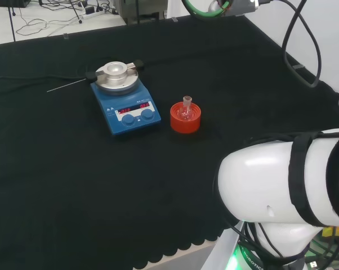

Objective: Pick up the round-bottom flask.

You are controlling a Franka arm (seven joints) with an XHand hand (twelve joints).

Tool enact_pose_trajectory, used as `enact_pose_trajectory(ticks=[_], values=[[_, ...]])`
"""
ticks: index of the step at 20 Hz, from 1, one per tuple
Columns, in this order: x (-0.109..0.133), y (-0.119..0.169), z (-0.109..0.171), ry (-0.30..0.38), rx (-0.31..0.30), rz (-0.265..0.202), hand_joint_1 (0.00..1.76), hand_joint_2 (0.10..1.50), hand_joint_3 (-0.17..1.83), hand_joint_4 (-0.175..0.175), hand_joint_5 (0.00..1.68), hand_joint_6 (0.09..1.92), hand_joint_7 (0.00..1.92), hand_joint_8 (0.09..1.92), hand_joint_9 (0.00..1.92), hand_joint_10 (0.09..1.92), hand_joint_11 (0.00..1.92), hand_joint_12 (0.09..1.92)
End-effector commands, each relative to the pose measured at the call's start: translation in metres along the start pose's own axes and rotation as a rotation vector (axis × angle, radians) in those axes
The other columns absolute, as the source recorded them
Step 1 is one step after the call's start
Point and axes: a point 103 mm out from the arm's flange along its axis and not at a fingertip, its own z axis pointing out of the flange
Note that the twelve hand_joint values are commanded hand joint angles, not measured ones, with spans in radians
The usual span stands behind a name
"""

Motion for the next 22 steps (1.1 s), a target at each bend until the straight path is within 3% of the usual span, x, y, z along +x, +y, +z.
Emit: enact_pose_trajectory(ticks=[1,11,22], values=[[-0.011,0.005,0.026,0.042,0.024,0.028,0.14,1.26,0.32,-0.036,0.39,0.34,0.03,0.58,0.15,0.7,0.0,1.35],[-0.031,0.033,0.09,0.087,0.09,0.059,0.16,1.26,0.3,-0.039,0.4,0.34,0.04,0.58,0.16,0.71,0.0,1.35],[-0.063,0.087,0.19,0.165,0.159,0.053,0.29,1.22,0.26,-0.044,0.41,0.32,0.04,0.59,0.16,0.72,0.0,1.35]])
